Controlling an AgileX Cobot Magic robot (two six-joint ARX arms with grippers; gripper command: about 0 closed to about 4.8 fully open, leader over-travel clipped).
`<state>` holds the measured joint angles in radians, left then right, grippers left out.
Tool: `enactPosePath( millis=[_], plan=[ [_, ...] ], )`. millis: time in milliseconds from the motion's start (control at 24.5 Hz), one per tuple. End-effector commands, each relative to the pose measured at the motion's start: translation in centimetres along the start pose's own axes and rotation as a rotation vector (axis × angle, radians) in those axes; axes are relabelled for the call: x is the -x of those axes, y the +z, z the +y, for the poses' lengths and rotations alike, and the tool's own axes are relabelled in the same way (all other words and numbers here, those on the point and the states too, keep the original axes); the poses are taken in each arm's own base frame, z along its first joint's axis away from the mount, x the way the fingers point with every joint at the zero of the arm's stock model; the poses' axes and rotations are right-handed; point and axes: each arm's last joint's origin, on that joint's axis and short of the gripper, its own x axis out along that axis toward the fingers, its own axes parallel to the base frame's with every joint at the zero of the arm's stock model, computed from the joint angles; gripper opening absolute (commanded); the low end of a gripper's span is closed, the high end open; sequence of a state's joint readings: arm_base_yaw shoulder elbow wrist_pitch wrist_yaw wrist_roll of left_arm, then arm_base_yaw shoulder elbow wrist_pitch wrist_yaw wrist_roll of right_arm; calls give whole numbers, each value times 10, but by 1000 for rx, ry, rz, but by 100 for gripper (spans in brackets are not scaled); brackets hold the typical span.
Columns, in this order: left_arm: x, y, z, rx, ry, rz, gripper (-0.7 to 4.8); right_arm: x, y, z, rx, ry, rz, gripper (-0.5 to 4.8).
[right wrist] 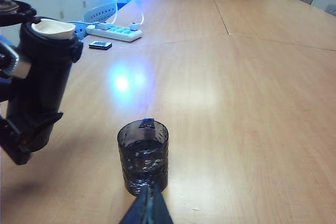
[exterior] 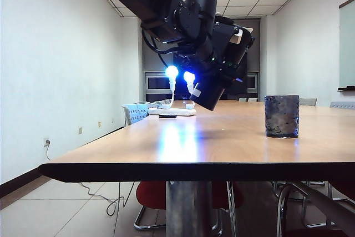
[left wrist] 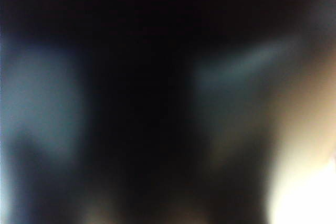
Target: Pick up the black thermos cup, pour some water from it into the cup, and then put the thermos cup back on the table.
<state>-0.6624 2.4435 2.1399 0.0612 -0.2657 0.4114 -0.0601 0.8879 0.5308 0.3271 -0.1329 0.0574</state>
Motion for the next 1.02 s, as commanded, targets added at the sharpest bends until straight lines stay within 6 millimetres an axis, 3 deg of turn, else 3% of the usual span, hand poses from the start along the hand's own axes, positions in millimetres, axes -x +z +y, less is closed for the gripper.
enactPosePath(
  millis=[41,326,449,571,1019],
  plan=[
    [-6,5,-5,-2,5,-31,182,0,4,0,-1,5,-27,-1],
    [-15,-14,-35,-106,-31,8,182,0,4,1,-52,10,-27,-1],
    [-18,-21,-35,-139,42,57,182,0,4,1,-51,31,-25,-1],
    [-22,-15,-33,-150,75,48,182,0,4,1,-51,31,-26,-1],
    [-26,-13,-35,-218,36,45,182,0,4,4,-51,44,-24,-1]
  ],
)
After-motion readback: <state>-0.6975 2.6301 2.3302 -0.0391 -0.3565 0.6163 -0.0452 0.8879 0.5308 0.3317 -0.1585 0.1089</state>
